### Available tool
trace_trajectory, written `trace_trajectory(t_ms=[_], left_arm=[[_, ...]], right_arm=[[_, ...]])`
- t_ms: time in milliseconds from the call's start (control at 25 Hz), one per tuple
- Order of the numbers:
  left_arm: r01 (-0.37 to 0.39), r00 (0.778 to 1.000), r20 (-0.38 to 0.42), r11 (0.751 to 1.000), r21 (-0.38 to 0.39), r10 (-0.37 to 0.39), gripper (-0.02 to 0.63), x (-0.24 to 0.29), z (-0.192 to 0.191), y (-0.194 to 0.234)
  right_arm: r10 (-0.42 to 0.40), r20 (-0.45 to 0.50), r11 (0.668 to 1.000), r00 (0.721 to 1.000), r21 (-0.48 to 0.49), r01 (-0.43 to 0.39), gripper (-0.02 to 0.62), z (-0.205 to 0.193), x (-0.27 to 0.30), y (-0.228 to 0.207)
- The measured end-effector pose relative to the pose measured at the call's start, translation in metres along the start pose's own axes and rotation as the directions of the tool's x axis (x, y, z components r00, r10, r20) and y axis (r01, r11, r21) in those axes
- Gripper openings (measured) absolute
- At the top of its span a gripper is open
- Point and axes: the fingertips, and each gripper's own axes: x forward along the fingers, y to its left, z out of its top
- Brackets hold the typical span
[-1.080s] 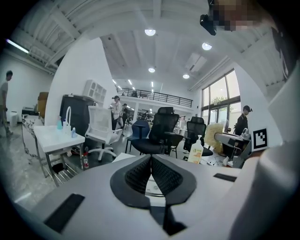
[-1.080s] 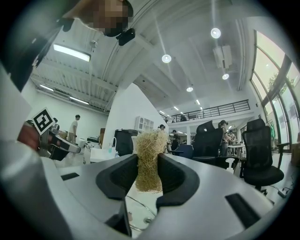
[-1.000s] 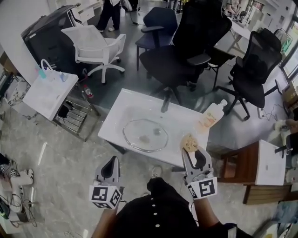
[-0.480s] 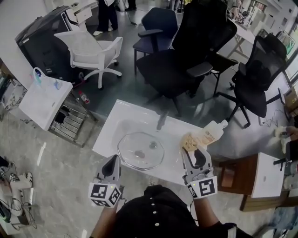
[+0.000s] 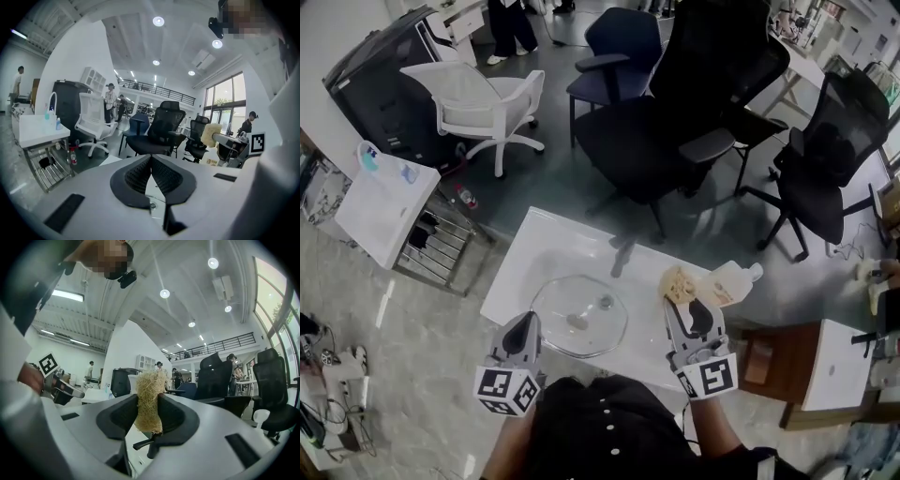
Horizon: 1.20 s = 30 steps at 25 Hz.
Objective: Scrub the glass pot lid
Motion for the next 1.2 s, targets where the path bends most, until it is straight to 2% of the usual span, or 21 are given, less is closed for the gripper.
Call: trace_trajectory(t_ms=[240,400,560,680,760,880,960,1080,1200], left_arm=[[0.003,0.999,-0.034,1.000,-0.023,-0.004,0.026,0.019,0.002,0.022],[0.039,0.998,-0.048,0.998,-0.045,-0.041,0.025,0.035,0.009,0.045],[0.049,0.991,-0.124,0.998,-0.048,-0.055,0.025,0.057,0.003,0.064],[0.033,0.976,-0.215,0.998,-0.059,-0.046,0.026,0.071,-0.013,0.077],[0.048,0.964,-0.258,0.996,-0.069,-0.065,0.026,0.076,-0.026,0.082],[0.050,0.934,-0.348,0.995,-0.086,-0.077,0.026,0.082,-0.053,0.098],[0.041,0.915,-0.391,0.989,-0.140,-0.093,0.026,0.086,-0.072,0.111],[0.022,0.897,-0.423,0.968,-0.251,-0.131,0.026,0.094,-0.101,0.129],[0.017,0.873,-0.463,0.958,-0.287,-0.154,0.026,0.100,-0.133,0.140]], right_arm=[[0.002,-0.034,1.000,0.999,0.013,-0.002,0.143,-0.013,0.018,-0.008],[-0.027,-0.040,0.999,0.999,0.023,0.028,0.143,-0.014,0.036,-0.005],[-0.040,-0.042,0.999,0.998,0.025,0.041,0.143,-0.011,0.053,0.000],[-0.039,-0.083,0.999,0.996,0.033,0.042,0.143,-0.024,0.058,0.001],[-0.021,-0.110,0.999,0.994,0.031,0.025,0.143,-0.034,0.061,0.003],[0.018,-0.144,1.000,0.989,0.020,-0.015,0.143,-0.053,0.067,0.011],[0.051,-0.179,0.999,0.982,0.004,-0.051,0.143,-0.070,0.071,0.019],[0.113,-0.217,0.993,0.970,-0.010,-0.117,0.143,-0.097,0.076,0.031],[0.171,-0.235,0.985,0.957,0.021,-0.171,0.143,-0.127,0.082,0.047]])
